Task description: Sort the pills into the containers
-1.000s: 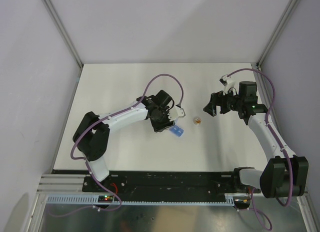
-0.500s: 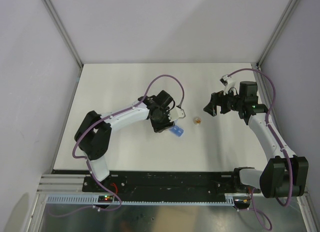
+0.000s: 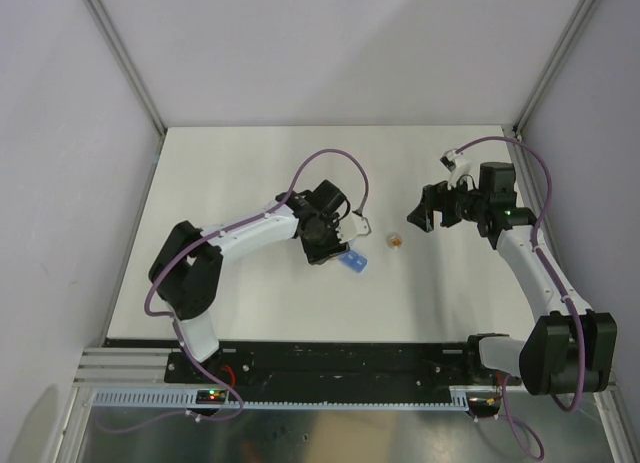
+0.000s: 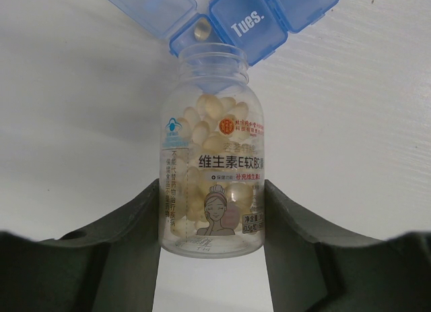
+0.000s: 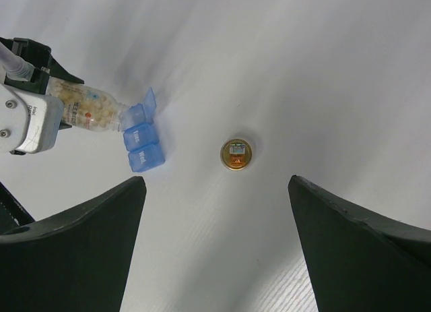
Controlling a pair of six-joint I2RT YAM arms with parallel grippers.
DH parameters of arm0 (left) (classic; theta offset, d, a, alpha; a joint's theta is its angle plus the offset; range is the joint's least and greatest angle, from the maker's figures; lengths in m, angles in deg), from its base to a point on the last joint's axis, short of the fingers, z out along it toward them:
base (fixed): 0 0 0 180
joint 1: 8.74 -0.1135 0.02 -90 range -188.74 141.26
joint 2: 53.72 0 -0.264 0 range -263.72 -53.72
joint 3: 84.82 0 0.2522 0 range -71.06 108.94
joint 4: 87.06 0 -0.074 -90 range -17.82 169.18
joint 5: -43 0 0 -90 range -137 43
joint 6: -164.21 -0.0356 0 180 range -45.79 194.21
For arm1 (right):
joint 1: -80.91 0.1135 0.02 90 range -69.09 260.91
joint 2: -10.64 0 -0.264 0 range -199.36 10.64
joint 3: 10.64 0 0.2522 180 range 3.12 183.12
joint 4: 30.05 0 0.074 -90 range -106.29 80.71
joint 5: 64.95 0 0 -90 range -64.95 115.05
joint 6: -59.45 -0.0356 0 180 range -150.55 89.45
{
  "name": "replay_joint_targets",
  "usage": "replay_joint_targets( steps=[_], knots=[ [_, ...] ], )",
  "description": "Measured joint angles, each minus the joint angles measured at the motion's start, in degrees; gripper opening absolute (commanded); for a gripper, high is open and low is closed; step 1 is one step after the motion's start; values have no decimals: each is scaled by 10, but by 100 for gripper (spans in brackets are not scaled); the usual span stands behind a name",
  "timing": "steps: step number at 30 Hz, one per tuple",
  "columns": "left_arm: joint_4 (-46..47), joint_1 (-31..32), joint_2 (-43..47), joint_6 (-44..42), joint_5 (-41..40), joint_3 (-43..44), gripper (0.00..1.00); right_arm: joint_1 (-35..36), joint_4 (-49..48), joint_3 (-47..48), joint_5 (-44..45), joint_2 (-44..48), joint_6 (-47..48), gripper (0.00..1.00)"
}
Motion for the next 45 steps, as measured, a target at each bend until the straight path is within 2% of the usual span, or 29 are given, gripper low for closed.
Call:
replay_joint_targets(
  steps=[11,19,37,45],
  knots=[
    [16,0,23,1,0,-10,0,-2,0,0,0,0,0,94],
    [60,0,71,7,8,-74,0,-3,0,0,0,0,0,94],
    [281,-5,273,85,33,-258,0,-5,0,0,0,0,0,95],
    [360,-5,424,115,29,-295,0,-14,-3,-4,-1,2,2,95]
  ],
)
